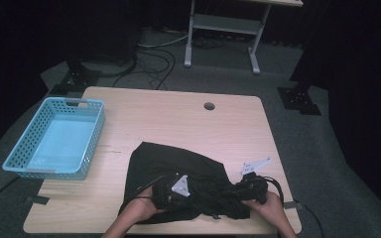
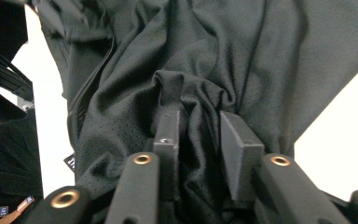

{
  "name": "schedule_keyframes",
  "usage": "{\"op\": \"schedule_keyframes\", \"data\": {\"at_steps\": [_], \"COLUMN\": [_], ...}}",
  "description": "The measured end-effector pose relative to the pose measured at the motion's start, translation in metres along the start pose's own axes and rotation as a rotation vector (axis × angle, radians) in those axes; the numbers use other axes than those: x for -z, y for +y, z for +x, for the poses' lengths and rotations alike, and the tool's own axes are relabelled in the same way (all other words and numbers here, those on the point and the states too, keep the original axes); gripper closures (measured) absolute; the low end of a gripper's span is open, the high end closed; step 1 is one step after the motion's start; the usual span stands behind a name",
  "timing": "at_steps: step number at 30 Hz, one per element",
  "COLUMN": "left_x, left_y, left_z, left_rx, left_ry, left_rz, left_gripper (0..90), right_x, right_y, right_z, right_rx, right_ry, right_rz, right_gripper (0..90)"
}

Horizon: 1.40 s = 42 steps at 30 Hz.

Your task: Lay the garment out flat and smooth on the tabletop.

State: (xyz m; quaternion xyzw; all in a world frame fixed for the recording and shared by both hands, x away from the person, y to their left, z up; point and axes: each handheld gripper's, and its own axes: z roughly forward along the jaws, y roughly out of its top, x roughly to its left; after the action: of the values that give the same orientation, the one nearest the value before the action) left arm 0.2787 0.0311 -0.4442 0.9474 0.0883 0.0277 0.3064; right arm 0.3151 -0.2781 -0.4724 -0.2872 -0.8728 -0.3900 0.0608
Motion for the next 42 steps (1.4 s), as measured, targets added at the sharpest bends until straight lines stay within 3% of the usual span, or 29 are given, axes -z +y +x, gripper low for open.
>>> {"op": "schedule_keyframes", "data": {"at_steps": [3,7,10,12,16,17,18,19,20,22,23,24,25,28,31,34,36,40,42], "left_x": [0.009,0.021,0.030,0.034,0.039,0.039,0.038,0.038,0.038,0.038,0.039,0.039,0.041,0.048,0.054,0.058,0.060,0.058,0.056], "left_y": [-0.003,-0.008,-0.012,-0.015,-0.020,-0.020,-0.021,-0.021,-0.021,-0.022,-0.023,-0.023,-0.024,-0.028,-0.030,-0.034,-0.039,-0.047,-0.050], "left_z": [0.004,0.011,0.017,0.021,0.027,0.027,0.028,0.028,0.028,0.028,0.028,0.028,0.029,0.031,0.035,0.040,0.044,0.047,0.049], "left_rx": [0.031,0.075,0.103,0.113,0.135,0.135,0.137,0.136,0.137,0.138,0.138,0.138,0.141,0.157,0.177,0.202,0.229,0.254,0.262], "left_ry": [0.029,0.060,0.083,0.094,0.116,0.116,0.115,0.114,0.113,0.111,0.111,0.111,0.111,0.121,0.134,0.157,0.167,0.171,0.173], "left_rz": [-0.048,-0.111,-0.139,-0.145,-0.156,-0.156,-0.161,-0.162,-0.165,-0.167,-0.169,-0.169,-0.174,-0.201,-0.229,-0.244,-0.260,-0.261,-0.257], "left_gripper": [85.8,85.8,85.7,85.6,85.6,85.6,85.6,85.6,85.6,85.6,85.7,85.7,85.7,85.8,85.8,85.8,85.8,85.6,85.6], "right_x": [0.002,0.016,0.031,0.037,0.034,0.034,0.025,0.021,0.016,0.009,0.008,0.008,0.009,0.029,0.046,0.046,0.036,0.024,0.030], "right_y": [0.002,0.007,0.010,0.012,0.012,0.012,0.012,0.013,0.013,0.014,0.014,0.014,0.016,0.027,0.035,0.036,0.031,0.023,0.025], "right_z": [0.003,0.008,0.014,0.021,0.039,0.039,0.047,0.049,0.050,0.049,0.048,0.048,0.046,0.033,0.013,-0.015,-0.031,-0.046,-0.041], "right_rx": [0.012,0.044,0.071,0.113,0.212,0.212,0.248,0.259,0.267,0.263,0.263,0.263,0.248,0.169,0.078,-0.016,-0.060,-0.108,-0.080], "right_ry": [-0.012,-0.071,-0.064,-0.052,-0.028,-0.028,-0.007,-0.020,-0.029,0.000,0.015,0.015,0.025,-0.021,-0.119,-0.273,-0.330,-0.308,-0.325], "right_rz": [-0.009,-0.058,-0.099,-0.110,-0.046,-0.046,0.005,0.021,0.038,0.056,0.055,0.055,0.041,-0.045,-0.088,-0.044,-0.001,-0.012,-0.014], "right_gripper": [60.4,50.0,47.1,46.8,44.1,44.1,42.0,42.4,44.7,70.5,79.2,79.2,81.9,83.3,83.4,83.4,83.4,78.4,60.0]}}
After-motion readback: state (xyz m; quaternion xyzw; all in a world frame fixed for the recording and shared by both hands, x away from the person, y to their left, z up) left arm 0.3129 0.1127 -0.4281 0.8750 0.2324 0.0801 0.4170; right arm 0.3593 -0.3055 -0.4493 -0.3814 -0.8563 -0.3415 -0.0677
